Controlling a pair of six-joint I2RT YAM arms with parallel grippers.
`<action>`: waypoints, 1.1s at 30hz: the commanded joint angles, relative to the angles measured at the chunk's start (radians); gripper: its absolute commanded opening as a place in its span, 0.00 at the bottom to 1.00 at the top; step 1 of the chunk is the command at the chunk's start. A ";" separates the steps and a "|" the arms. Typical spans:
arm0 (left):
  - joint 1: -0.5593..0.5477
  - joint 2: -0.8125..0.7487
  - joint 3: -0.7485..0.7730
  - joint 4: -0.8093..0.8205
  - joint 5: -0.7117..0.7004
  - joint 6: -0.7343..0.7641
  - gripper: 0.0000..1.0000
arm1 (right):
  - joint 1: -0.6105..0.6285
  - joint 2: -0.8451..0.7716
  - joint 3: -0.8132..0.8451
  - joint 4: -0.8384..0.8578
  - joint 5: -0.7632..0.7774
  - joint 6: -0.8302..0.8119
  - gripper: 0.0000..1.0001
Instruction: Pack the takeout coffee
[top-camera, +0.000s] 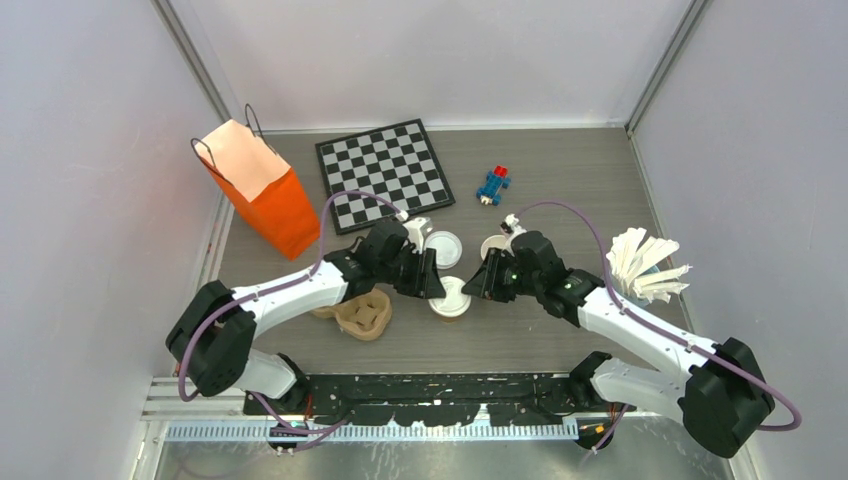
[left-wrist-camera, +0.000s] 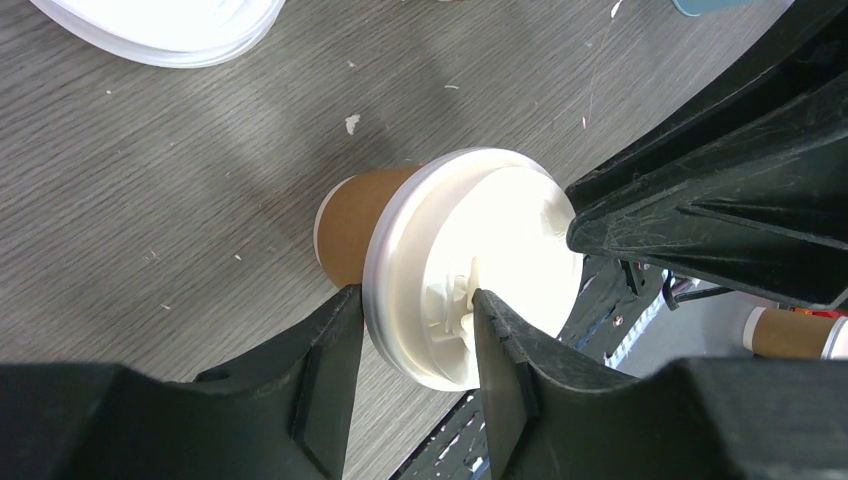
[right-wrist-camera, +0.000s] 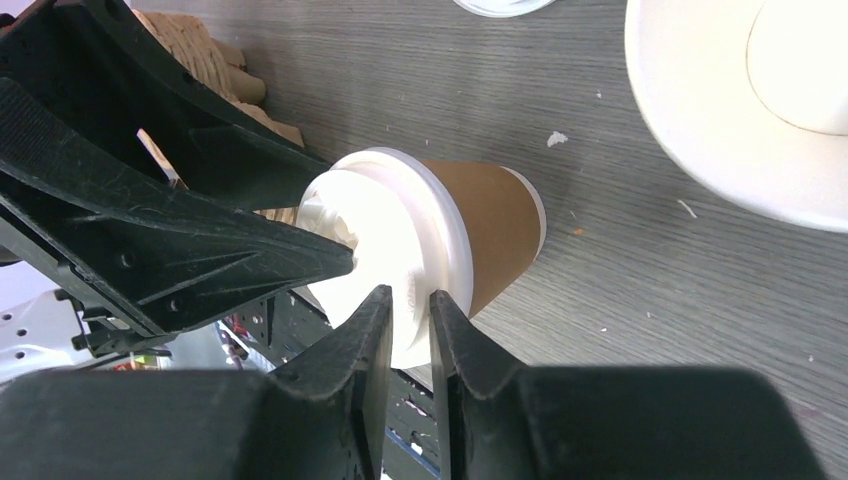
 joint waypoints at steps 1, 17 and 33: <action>0.001 0.028 -0.019 -0.024 -0.026 0.008 0.45 | 0.003 -0.011 -0.083 0.032 -0.011 0.019 0.24; 0.001 0.035 -0.066 -0.008 -0.045 -0.017 0.44 | 0.003 -0.029 -0.273 0.075 0.052 0.077 0.19; -0.043 0.007 -0.064 -0.067 -0.084 -0.155 0.39 | 0.001 -0.161 -0.057 -0.049 0.079 0.090 0.41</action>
